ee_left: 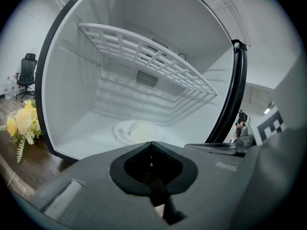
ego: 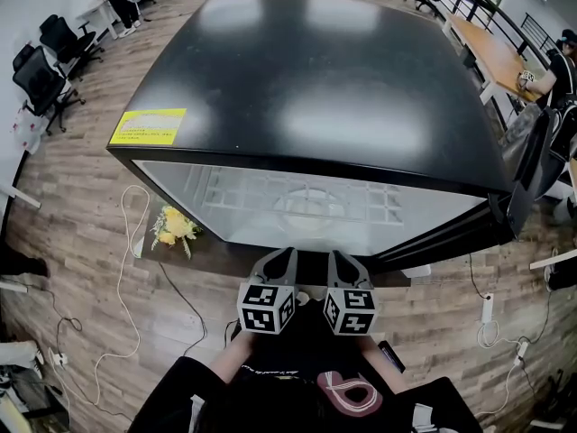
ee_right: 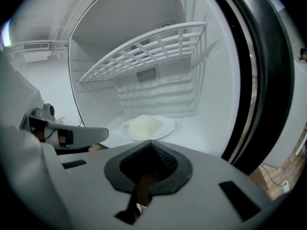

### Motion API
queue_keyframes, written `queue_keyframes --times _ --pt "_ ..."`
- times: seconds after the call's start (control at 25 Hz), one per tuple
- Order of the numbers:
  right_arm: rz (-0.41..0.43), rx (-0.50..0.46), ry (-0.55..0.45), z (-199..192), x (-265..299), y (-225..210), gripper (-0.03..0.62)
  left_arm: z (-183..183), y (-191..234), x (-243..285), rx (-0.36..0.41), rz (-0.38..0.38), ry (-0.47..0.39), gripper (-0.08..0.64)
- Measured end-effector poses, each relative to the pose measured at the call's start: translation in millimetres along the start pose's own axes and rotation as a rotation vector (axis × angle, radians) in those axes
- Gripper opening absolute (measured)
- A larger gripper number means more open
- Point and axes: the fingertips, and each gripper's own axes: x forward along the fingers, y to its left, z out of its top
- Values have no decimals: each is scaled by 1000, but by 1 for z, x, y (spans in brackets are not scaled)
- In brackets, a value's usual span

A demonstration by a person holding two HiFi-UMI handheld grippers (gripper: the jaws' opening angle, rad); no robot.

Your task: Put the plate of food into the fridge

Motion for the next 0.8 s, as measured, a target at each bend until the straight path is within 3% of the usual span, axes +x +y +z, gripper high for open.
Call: queue_keyframes --times 0.36,0.8 --pt "-19 68 11 -5 0 -13 8 0 2 1 -13 7 -8 8" --pt "-15 42 0 -2 -2 -10 8 -2 1 2 -6 6 5 8"
